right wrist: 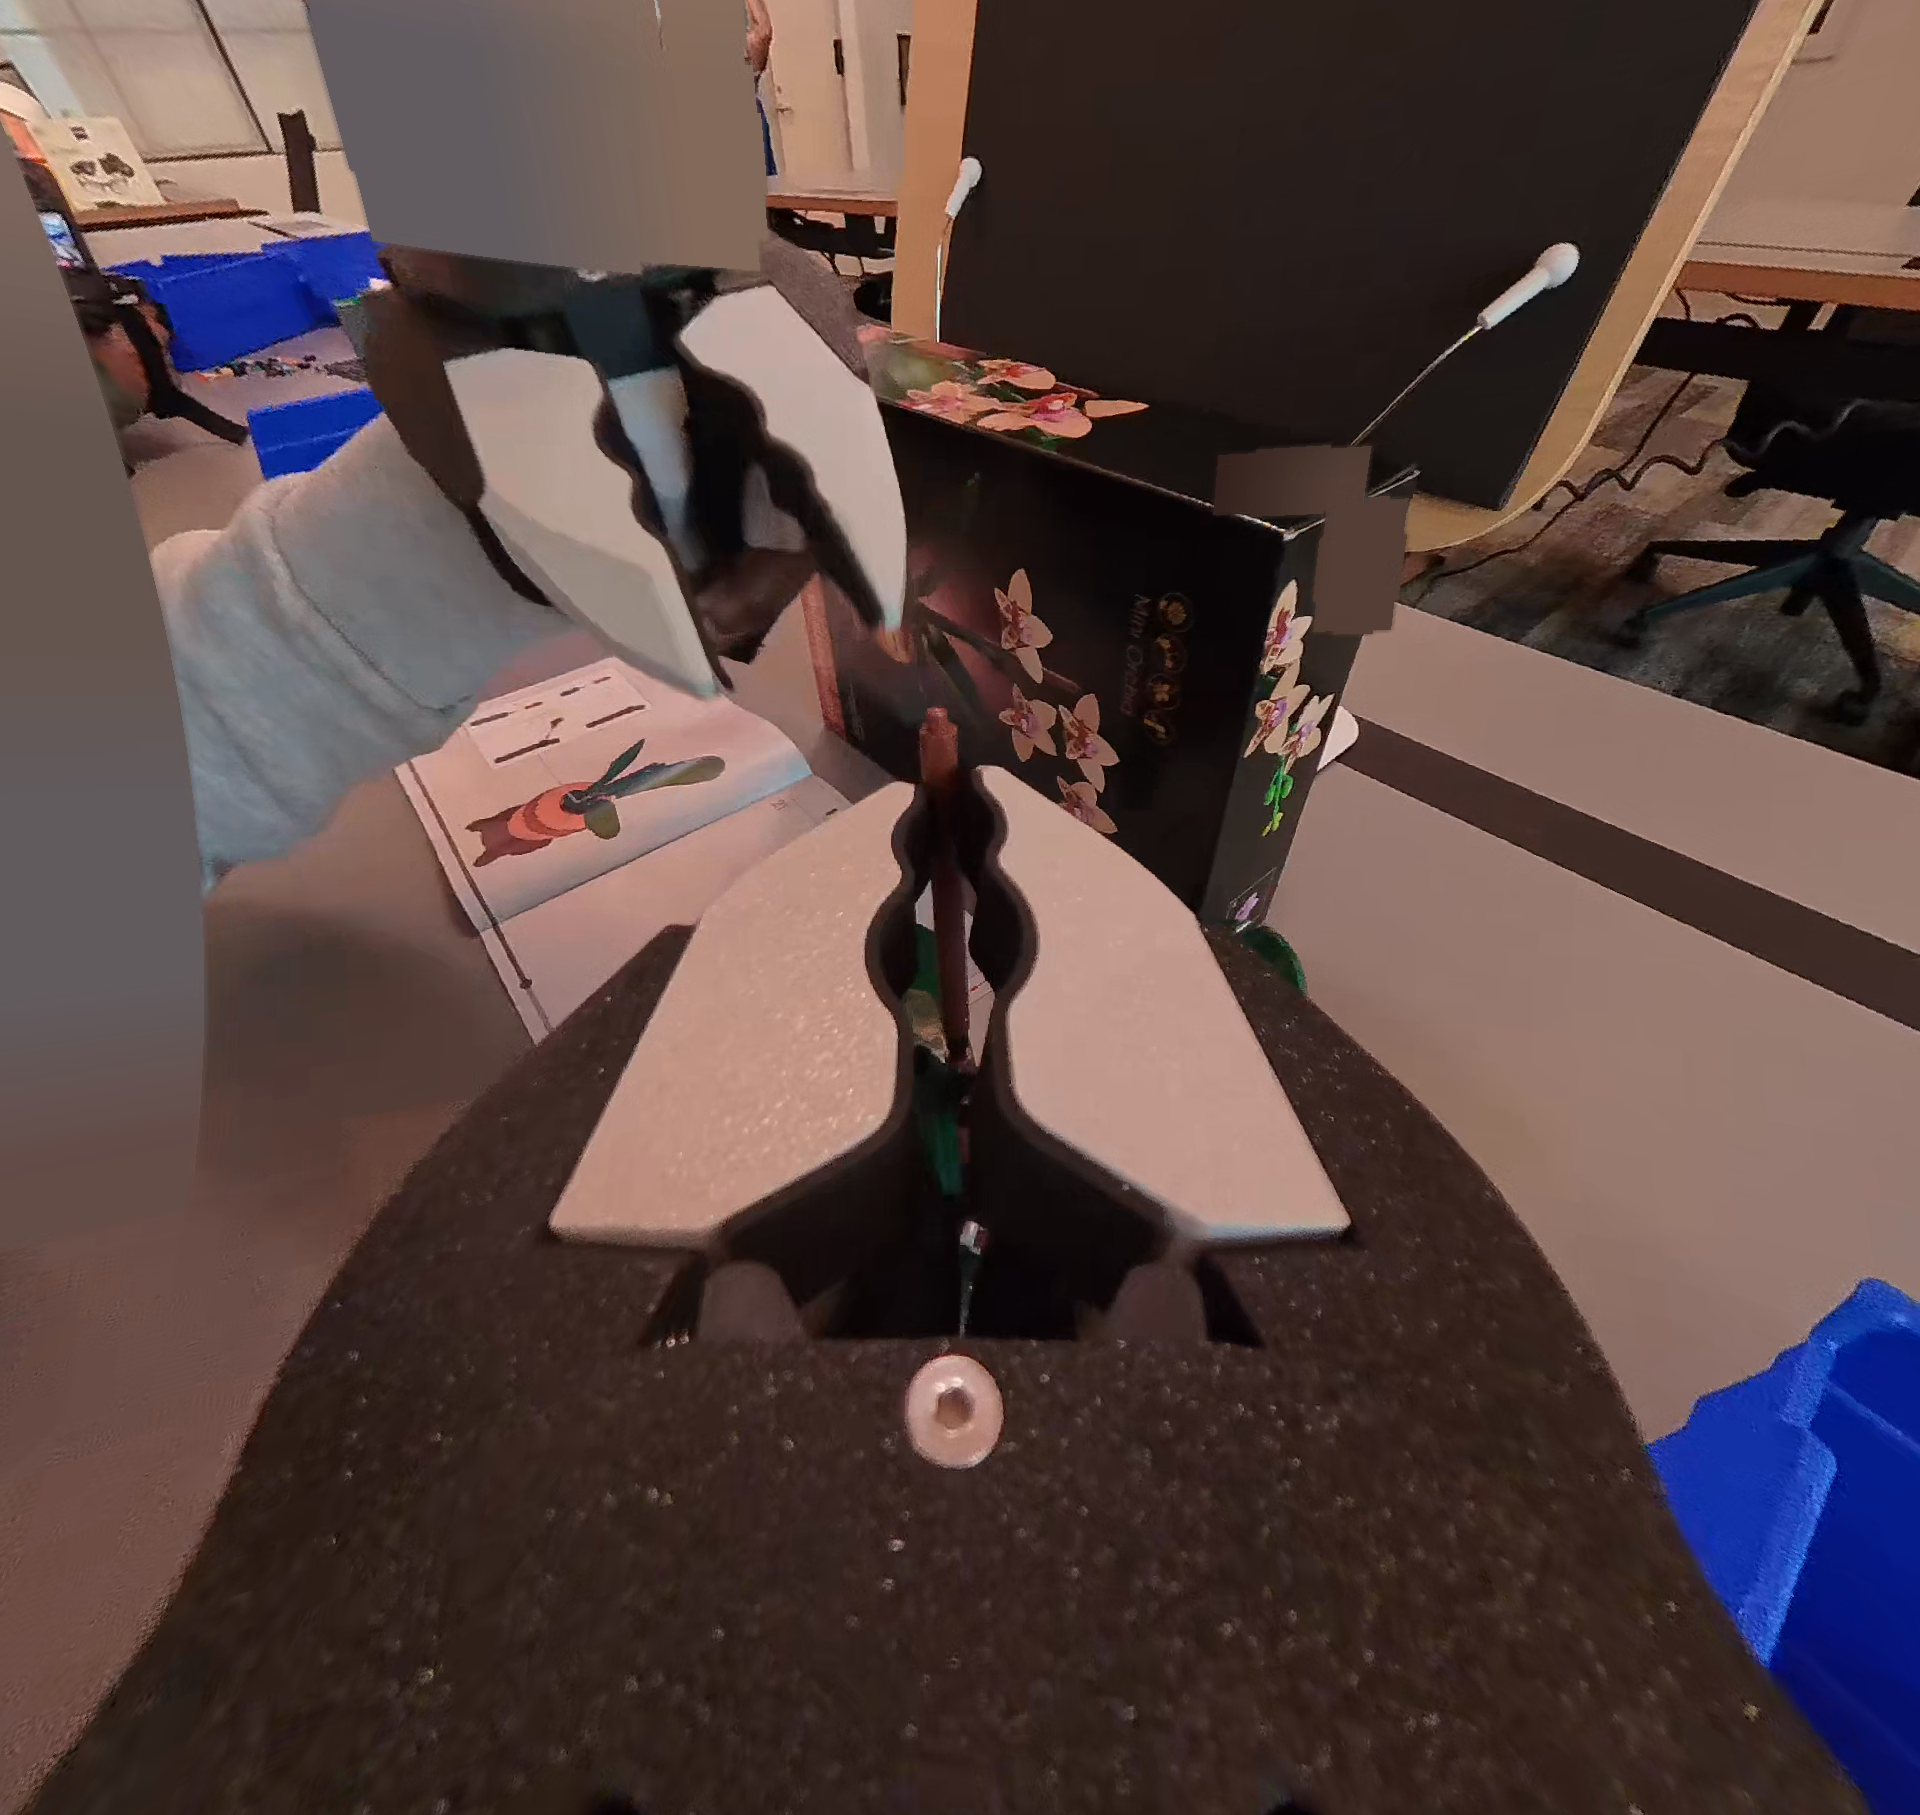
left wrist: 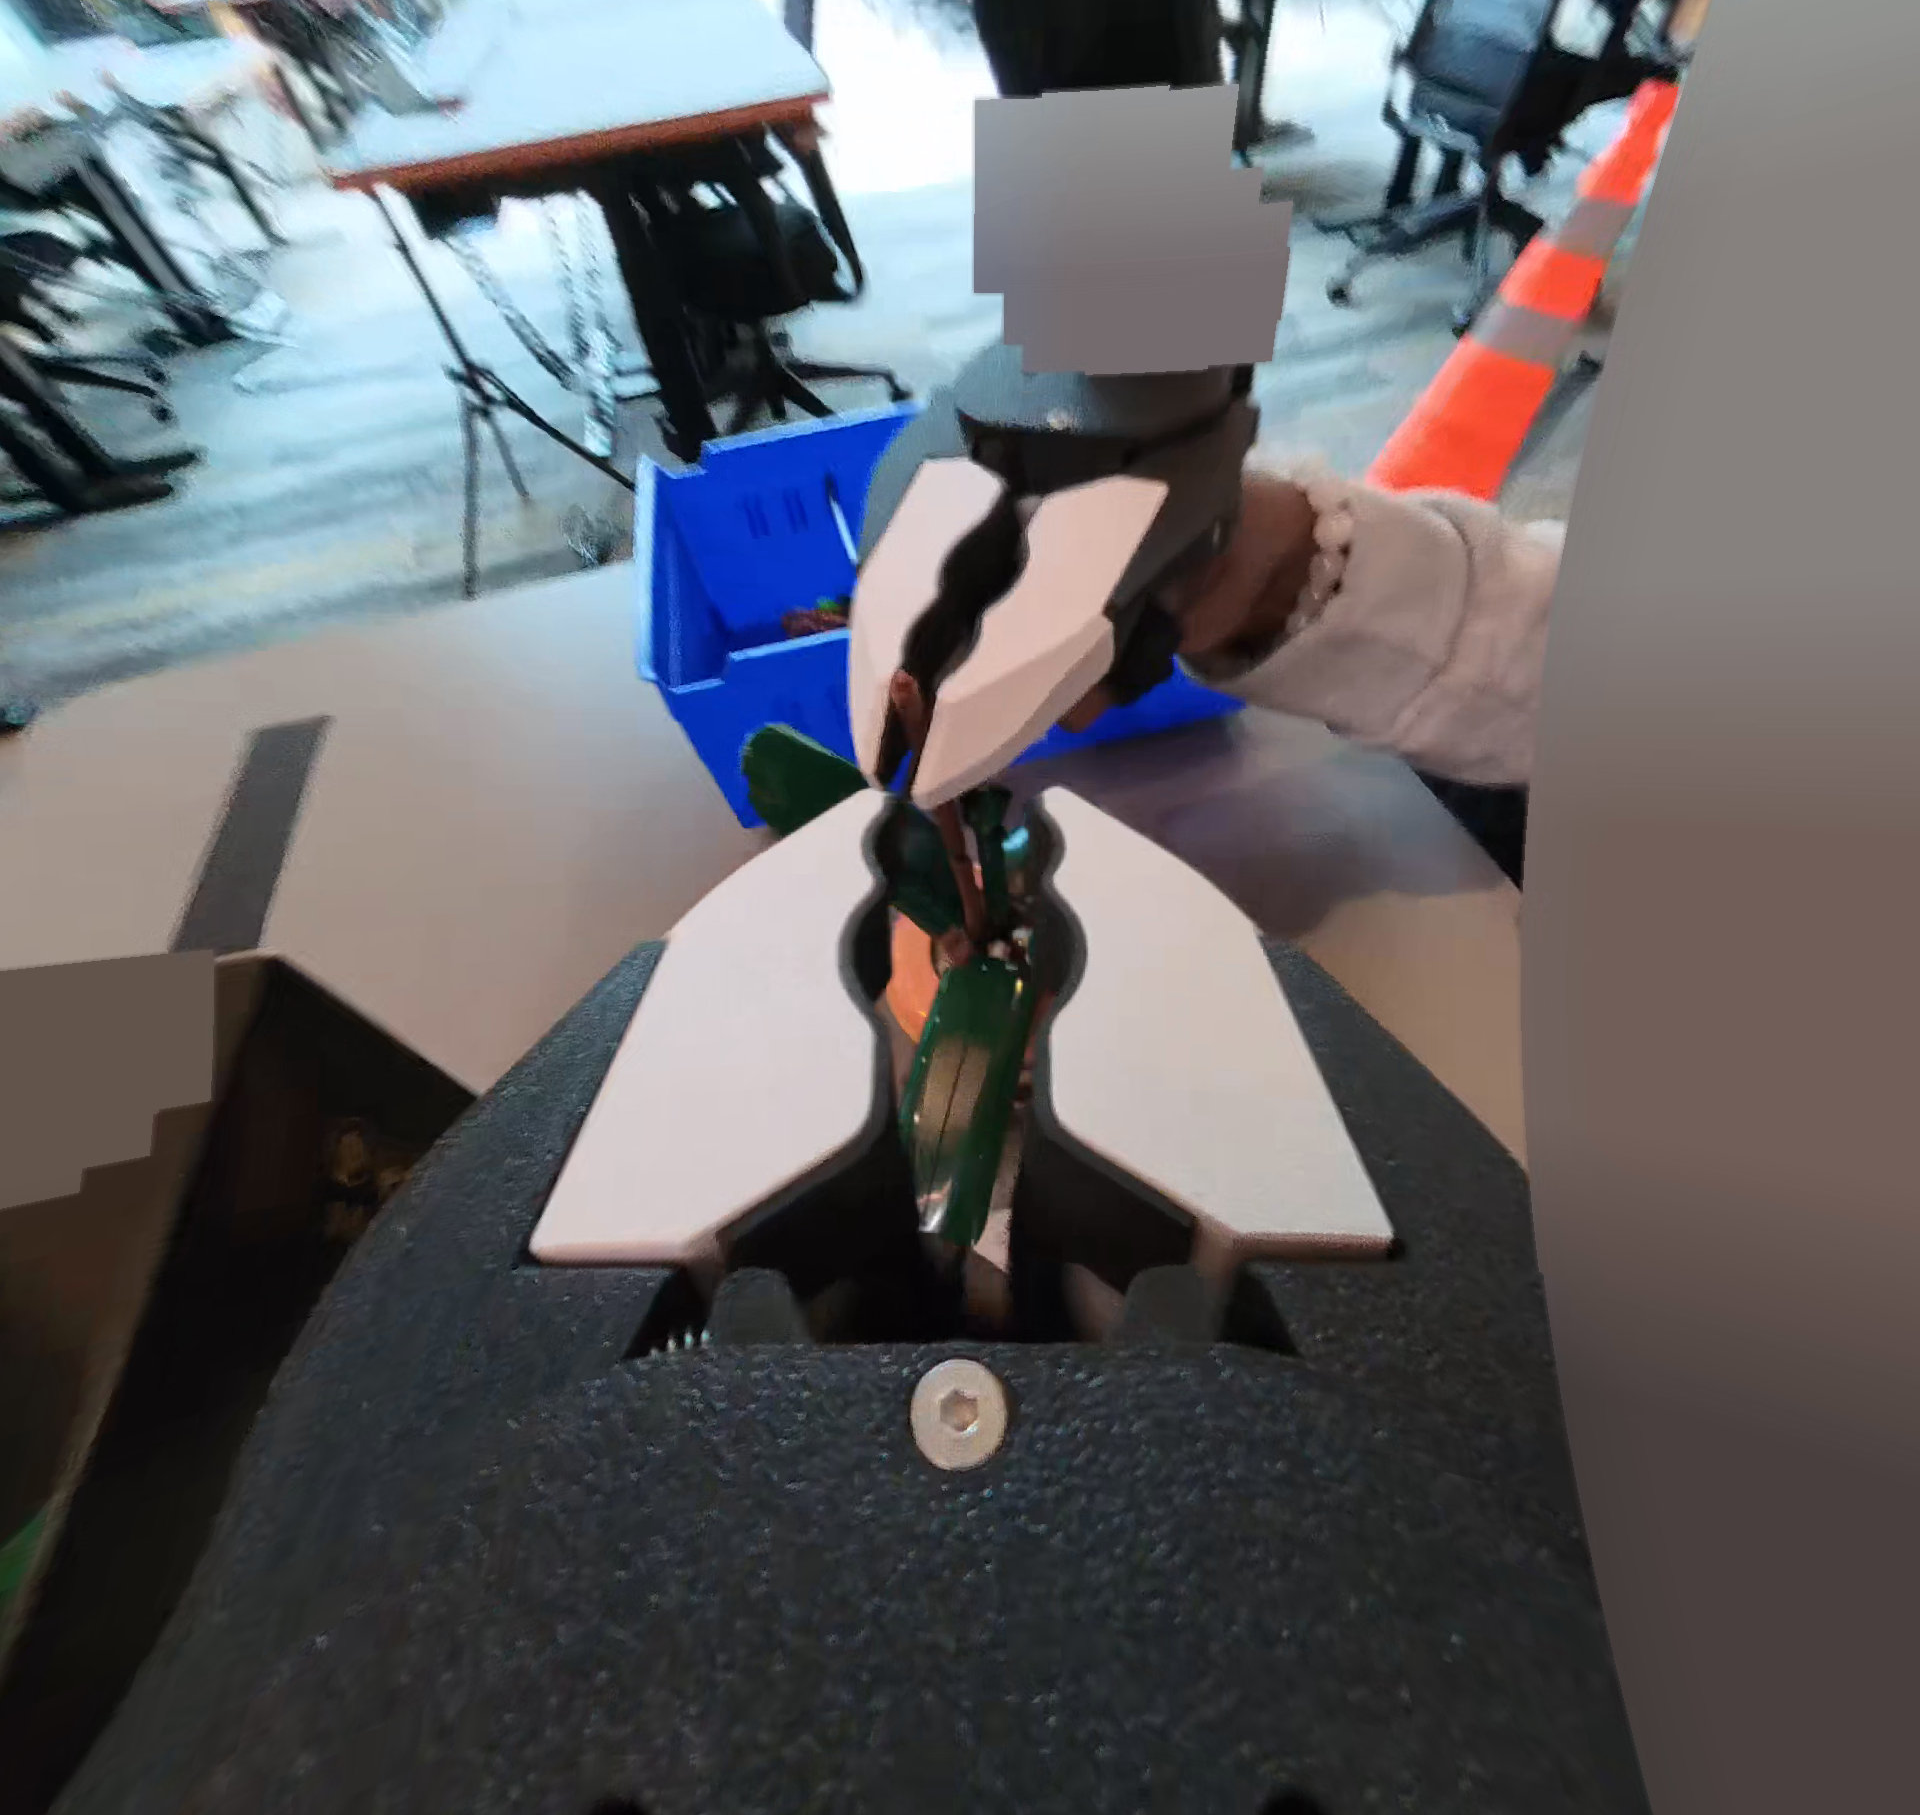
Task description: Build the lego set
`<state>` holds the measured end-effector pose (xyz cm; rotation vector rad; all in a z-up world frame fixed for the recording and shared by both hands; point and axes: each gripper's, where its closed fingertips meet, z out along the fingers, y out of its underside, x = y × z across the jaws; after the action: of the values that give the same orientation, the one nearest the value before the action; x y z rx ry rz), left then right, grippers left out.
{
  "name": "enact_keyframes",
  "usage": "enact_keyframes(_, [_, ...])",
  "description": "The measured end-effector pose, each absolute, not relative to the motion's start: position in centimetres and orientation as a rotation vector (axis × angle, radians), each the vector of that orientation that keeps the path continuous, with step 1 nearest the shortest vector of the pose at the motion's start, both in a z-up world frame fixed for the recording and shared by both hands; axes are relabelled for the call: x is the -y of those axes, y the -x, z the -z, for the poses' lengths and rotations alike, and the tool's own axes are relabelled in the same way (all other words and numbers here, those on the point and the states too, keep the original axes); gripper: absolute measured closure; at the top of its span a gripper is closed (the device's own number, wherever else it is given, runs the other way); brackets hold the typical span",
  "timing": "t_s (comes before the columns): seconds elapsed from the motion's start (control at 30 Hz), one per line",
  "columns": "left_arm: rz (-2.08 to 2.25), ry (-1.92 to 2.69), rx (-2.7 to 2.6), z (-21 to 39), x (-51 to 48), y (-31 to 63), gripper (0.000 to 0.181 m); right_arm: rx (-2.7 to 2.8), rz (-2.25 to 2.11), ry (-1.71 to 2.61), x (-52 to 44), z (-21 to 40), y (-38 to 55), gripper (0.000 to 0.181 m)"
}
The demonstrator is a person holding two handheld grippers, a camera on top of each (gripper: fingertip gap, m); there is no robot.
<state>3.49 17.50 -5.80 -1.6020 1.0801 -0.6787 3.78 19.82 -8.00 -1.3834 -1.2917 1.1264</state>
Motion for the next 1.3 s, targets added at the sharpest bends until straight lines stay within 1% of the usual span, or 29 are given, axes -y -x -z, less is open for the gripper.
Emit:
enact_keyframes(0.1, [0.718,1.545,-0.917,5.5,-16.9,-1.9,0.145,1.276,-1.139,1.383,-19.9,8.0,-3.9,0.176])
enact_keyframes(0.13, [0.719,1.55,-0.852,5.9,-17.0,-1.2,0.137,1.271,-1.137,1.378,-19.9,7.9,-3.9,0.176])
enact_keyframes(0.17, [0.711,1.56,-0.802,6.6,-17.0,-0.6,0.118,1.265,-1.137,1.376,-19.9,7.9,-3.9,0.176])
enact_keyframes(0.27, [0.689,1.565,-0.734,8.3,-16.3,0.6,0.12,1.268,-1.136,1.368,-19.8,7.9,-3.8,0.176])
enact_keyframes(0.4, [0.654,1.569,-0.685,9.6,-15.5,1.6,0.116,1.267,-1.135,1.375,-19.8,7.9,-4.0,0.176])
enact_keyframes(0.47, [0.636,1.568,-0.677,10.0,-15.1,2.0,0.118,1.262,-1.142,1.378,-19.9,7.9,-4.1,0.176])
enact_keyframes(0.53, [0.625,1.542,-0.661,9.8,-15.0,2.2,0.112,1.267,-1.151,1.377,-19.8,7.9,-4.2,0.176])
enact_keyframes(0.63, [0.577,1.494,-0.662,8.9,-14.9,2.6,0.118,1.271,-1.143,1.375,-19.8,7.9,-4.1,0.176])
enact_keyframes(0.83, [0.595,1.521,-0.731,8.4,-15.5,0.6,0.115,1.291,-1.132,1.376,-19.8,7.9,-4.3,0.176])
enact_keyframes(0.93, [0.557,1.527,-0.753,8.6,-16.3,0.2,0.117,1.314,-1.104,1.374,-19.7,8.0,-4.3,0.176])
enact_keyframes(0.97, [0.563,1.524,-0.746,8.4,-16.4,0.2,0.117,1.333,-1.078,1.386,-19.8,8.4,-4.3,0.173])
enact_keyframes(1.03, [0.589,1.519,-0.73,8.1,-16.4,0.2,0.119,1.343,-1.056,1.389,-19.9,8.6,-4.3,0.162])
enact_keyframes(1.23, [0.55,1.53,-0.724,8.0,-16.0,1.7,0.12,1.294,-1.073,1.299,-20.1,6.3,-5.2,0.154])
enact_keyframes(1.3, [0.57,1.566,-0.703,7.9,-15.7,2.5,0.115,1.313,-1.054,1.307,-20.2,6.3,-5.7,0.146])
